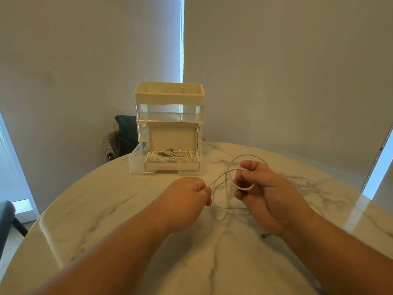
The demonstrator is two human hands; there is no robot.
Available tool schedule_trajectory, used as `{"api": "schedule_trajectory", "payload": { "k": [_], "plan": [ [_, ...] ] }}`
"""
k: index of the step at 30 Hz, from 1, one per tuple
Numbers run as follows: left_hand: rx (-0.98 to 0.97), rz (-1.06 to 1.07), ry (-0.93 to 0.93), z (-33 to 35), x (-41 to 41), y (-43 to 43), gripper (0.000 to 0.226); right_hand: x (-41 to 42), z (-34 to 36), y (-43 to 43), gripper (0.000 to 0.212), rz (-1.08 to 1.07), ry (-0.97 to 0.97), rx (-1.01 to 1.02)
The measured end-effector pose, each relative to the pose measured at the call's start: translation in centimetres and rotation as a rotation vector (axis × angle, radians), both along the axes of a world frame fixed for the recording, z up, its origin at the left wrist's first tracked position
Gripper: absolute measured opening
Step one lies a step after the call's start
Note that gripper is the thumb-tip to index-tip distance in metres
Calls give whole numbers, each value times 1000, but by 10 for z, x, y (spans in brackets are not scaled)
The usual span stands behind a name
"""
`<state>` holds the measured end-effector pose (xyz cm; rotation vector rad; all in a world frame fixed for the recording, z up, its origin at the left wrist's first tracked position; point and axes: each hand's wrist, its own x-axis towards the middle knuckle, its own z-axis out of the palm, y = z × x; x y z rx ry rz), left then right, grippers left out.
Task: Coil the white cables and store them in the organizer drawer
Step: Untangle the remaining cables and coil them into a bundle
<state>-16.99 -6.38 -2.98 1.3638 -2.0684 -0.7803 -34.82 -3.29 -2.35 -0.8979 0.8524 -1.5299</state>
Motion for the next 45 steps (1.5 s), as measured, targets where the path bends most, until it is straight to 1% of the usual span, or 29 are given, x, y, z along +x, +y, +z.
{"api": "schedule_trajectory", "payload": {
  "k": [2,5,6,9,11,14,16,17,18,20,21,22,24,25,27,29,30,32,34,36,37,38,39,40,41,43,45],
  "plan": [
    [6,4,15,0,1,0,32,-1,3,1,20,-33,28,-36],
    [1,-7,35,2,1,1,32,-1,7,1,16,-18,-85,-82],
    [1,-11,37,2,0,1,32,-1,8,1,15,-19,-85,-84],
    [11,-22,31,1,-1,2,33,-4,10,2,16,-112,102,-37],
    [13,-17,37,0,-1,1,34,-5,9,1,14,-126,113,-29],
    [20,1,42,0,0,0,32,-6,9,1,5,-62,112,-83],
    [4,-8,17,1,1,0,32,-7,9,1,29,28,150,-137],
    [-3,-20,4,2,0,0,32,-6,8,1,38,60,208,-157],
    [-6,-36,-6,2,0,1,32,-4,6,2,40,63,302,-164],
    [-10,-65,-17,2,-2,3,32,-1,2,3,36,-39,554,-186],
    [-14,-78,-16,2,-3,3,32,0,0,2,32,-120,657,-207],
    [-7,-91,-2,1,-3,3,32,0,0,3,26,-198,720,-228],
    [51,-115,76,0,-3,3,32,-1,1,3,18,-291,736,-266],
    [84,-121,118,0,-3,3,32,-2,2,3,19,-311,749,-278],
    [151,-145,207,1,-2,2,33,-7,1,1,19,-319,841,-270],
    [245,-193,376,3,-2,3,35,-11,-2,-3,23,-314,907,-233],
    [292,-202,469,5,-2,4,36,-12,-3,-4,24,-301,855,-209],
    [369,-182,624,8,-1,6,37,-15,-3,-8,28,-262,624,-164],
    [408,-140,704,11,1,5,36,-21,-2,-13,32,-264,404,-131],
    [444,-125,755,13,4,4,34,-27,-1,-15,35,-254,299,-136],
    [472,-137,794,14,4,5,32,-29,0,-15,38,-254,303,-141],
    [506,-162,842,16,5,5,32,-30,-1,-16,43,-280,391,-149],
    [544,-195,896,17,6,5,31,-30,-1,-14,44,-323,530,-158],
    [583,-229,953,19,7,6,30,-29,0,-12,41,-361,657,-174],
    [621,-264,1017,21,9,6,30,-27,-1,-10,36,-384,740,-184],
    [676,-331,1171,25,13,4,28,-25,-4,-8,27,-373,810,-188],
    [697,-357,1317,29,16,3,28,-20,-8,-8,23,-303,894,-166]
  ]
}}
